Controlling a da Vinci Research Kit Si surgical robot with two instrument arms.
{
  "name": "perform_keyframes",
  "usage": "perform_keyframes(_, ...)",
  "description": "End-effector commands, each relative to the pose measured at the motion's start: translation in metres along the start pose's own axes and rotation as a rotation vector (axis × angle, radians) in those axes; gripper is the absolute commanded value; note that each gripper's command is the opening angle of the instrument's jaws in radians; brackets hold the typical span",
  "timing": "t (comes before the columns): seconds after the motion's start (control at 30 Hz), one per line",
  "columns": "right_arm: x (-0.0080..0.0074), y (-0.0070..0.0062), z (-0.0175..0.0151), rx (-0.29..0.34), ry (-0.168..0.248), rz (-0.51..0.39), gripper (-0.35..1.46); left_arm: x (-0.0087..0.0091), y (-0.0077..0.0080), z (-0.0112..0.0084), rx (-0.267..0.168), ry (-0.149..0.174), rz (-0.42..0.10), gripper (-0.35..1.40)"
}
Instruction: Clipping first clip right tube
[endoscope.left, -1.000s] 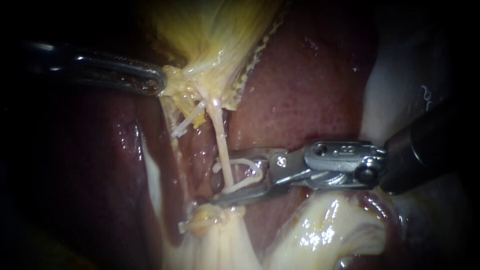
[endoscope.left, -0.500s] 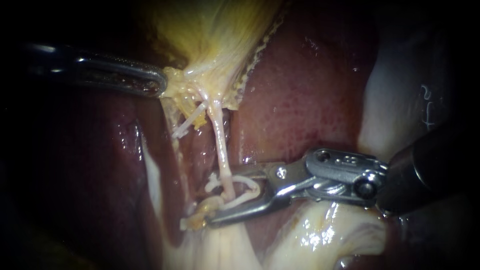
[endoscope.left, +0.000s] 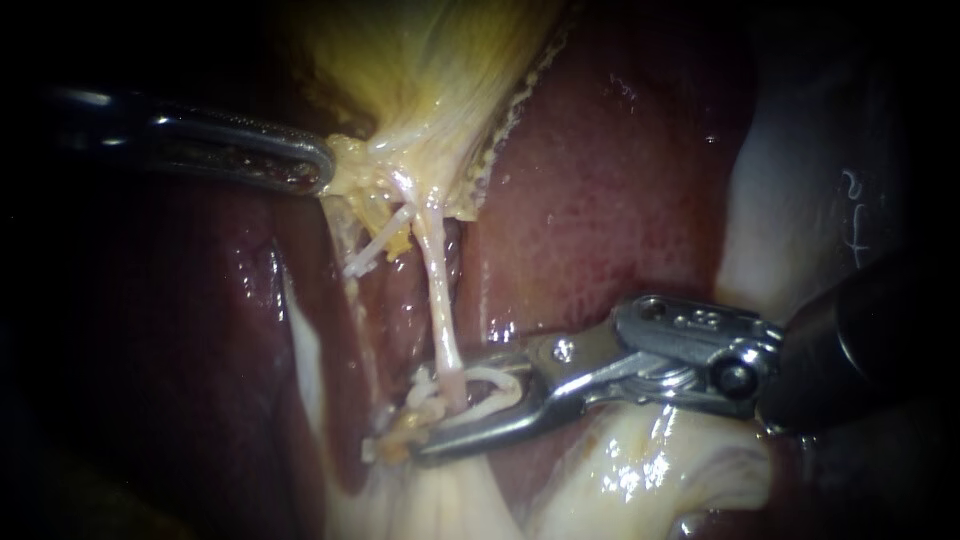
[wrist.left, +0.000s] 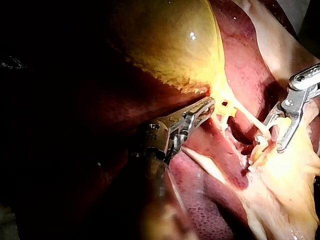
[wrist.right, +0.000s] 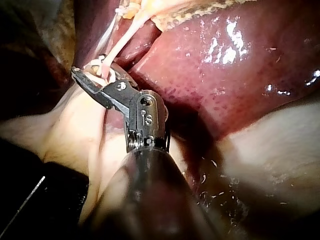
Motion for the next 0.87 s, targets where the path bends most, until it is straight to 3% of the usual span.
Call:
perform_keyframes(0.03,0.0000,0.0000,0.0000,0.000,-0.001,0.008,0.10,0.0000,0.0000,0.0000,-0.001,0.000,0.000,-0.35)
perform_keyframes(0.23,-0.0001,0.0000,-0.0001,0.014,-0.017,0.060,-0.35,0.0000,0.0000,0.0000,-0.001,0.000,0.000,-0.35)
perform_keyframes(0.87,-0.0002,0.0004,-0.0001,0.015,-0.018,0.059,-0.35,-0.0001,0.0000,0.0001,-0.001,0.000,-0.001,-0.35)
